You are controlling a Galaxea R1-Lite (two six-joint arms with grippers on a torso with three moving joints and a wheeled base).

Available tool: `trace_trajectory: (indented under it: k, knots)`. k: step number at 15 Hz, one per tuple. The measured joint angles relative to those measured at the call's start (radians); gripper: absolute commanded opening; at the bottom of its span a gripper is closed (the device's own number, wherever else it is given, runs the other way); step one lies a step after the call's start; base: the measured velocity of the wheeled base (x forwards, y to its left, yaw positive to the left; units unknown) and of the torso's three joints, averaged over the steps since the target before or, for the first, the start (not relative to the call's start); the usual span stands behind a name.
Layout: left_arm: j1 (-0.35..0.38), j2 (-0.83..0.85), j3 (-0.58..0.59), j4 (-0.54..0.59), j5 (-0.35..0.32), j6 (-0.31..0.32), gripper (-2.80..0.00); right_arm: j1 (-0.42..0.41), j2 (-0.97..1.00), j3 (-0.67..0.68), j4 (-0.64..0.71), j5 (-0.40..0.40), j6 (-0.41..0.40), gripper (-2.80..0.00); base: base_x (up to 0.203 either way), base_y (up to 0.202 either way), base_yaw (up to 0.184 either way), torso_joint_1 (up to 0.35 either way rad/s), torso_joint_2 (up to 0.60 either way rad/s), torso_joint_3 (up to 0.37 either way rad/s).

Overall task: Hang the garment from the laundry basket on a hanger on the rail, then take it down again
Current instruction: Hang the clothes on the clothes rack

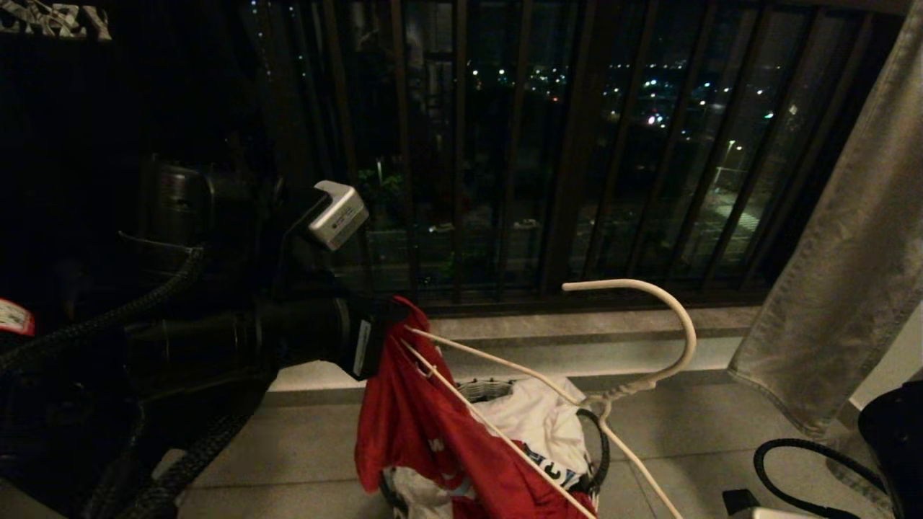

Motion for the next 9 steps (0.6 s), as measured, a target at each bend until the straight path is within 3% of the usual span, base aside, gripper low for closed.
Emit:
trace_trajectory:
  k: [3, 5, 9]
  knots:
    - [-0.003, -0.016, -0.093, 0.114, -0.067, 0.019, -2.80, 0.005, -0.013, 0.000, 0.003, 0.000, -0.003, -2.80, 0.000, 0.000, 0.000, 0.000, 0.00, 0.000]
    - [-0.003, -0.002, -0.150, 0.182, -0.072, 0.089, -2.80, 0.013, -0.018, 0.000, 0.003, -0.001, -0.004, -2.80, 0.000, 0.000, 0.000, 0.000, 0.00, 0.000]
    - [-0.002, 0.044, -0.254, 0.200, -0.073, 0.214, -2.80, 0.020, -0.021, 0.001, 0.003, -0.001, -0.005, -2.80, 0.000, 0.000, 0.000, 0.000, 0.00, 0.000]
